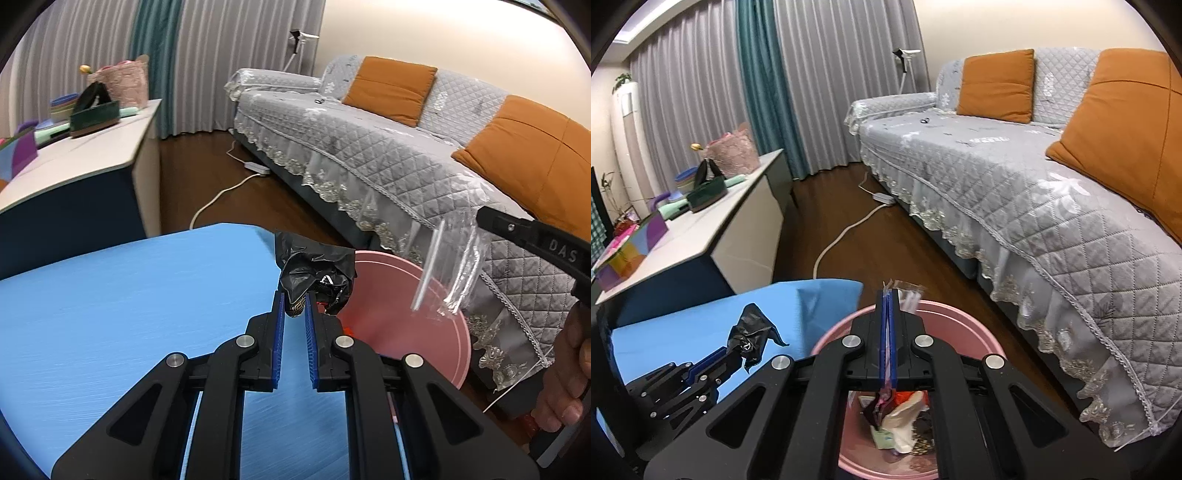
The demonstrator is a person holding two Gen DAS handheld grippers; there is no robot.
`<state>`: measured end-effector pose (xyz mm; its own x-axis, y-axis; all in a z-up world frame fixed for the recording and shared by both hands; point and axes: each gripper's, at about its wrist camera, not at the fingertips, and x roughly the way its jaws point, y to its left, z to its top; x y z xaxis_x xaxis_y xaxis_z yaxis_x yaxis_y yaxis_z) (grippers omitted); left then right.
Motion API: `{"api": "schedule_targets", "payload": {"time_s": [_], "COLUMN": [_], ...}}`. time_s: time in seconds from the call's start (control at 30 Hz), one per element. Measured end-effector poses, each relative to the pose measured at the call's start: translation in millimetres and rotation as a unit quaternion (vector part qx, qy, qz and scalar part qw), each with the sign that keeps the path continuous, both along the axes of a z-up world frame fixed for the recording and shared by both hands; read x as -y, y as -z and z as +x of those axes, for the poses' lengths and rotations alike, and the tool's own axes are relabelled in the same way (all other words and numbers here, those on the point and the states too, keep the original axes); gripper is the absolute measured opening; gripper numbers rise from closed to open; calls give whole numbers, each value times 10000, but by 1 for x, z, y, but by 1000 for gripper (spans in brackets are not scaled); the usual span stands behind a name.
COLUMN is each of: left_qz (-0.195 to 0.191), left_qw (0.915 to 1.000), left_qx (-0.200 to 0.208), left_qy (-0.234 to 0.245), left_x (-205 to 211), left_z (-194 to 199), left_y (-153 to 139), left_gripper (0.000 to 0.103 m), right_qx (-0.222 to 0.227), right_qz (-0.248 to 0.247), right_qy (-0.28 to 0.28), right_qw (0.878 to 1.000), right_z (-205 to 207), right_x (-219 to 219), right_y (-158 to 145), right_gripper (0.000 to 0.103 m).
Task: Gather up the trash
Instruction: 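Carry the black bag and clear sleeve over the pink basin, then open both tools over the pink basin to drop the items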
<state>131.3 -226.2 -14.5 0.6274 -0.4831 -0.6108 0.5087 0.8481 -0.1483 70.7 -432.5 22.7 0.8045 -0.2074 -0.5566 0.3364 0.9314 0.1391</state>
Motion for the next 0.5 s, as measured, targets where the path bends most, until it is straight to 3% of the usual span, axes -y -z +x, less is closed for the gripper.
{"api": "schedule_targets", "payload": {"time_s": [0.27,0.37,0.43,0.47,0.5], "left_qz": [76,48,62,52,38], "left_qw": [9992,9979,9976,9976,9977], "left_qx": [73,16,6,8,3], "left_qy": [392,645,695,688,678], "left_x": [33,41,44,43,42], "left_z": [-8,-12,-15,-15,-16], "left_y": [5,7,8,6,5], "left_gripper": [12,17,30,32,32], "right_qx": [-176,-377,-478,-480,-458], "right_qz": [-94,-42,-14,53,92], "right_qy": [225,303,453,535,591], "right_qw": [9995,9988,9978,9974,9972], "right_z": [-1,1,0,-3,-5], "right_x": [20,27,32,36,38], "right_y": [10,16,19,19,17], "right_gripper": [2,6,20,35,43]}}
